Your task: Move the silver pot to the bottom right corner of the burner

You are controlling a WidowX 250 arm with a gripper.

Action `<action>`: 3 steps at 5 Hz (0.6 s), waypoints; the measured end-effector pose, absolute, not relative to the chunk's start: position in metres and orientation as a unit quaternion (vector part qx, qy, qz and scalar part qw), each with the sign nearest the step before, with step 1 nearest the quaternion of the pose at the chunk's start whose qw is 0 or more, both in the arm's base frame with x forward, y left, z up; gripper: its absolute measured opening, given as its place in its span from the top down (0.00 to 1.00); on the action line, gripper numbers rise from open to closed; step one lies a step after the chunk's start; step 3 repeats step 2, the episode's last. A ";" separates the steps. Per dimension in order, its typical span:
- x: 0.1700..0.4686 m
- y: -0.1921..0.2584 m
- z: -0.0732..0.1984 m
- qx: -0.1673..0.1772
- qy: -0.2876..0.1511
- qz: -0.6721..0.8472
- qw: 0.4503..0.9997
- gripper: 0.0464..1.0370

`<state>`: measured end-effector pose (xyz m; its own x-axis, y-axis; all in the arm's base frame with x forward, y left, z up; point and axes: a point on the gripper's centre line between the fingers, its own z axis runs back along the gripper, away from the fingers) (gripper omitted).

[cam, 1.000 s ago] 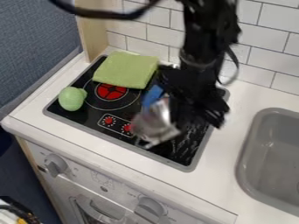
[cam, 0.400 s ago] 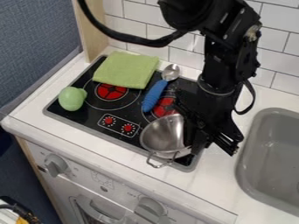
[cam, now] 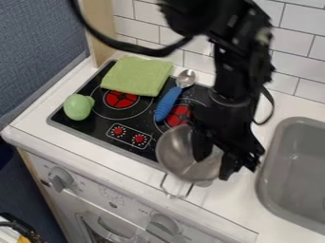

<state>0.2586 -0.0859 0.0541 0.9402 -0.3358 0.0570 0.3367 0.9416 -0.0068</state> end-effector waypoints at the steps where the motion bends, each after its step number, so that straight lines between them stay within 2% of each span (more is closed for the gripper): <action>1: 0.257 -0.076 0.069 -0.013 -0.059 -0.151 0.987 0.03; 3: 0.257 -0.067 0.073 -0.006 -0.066 -0.127 0.990 0.03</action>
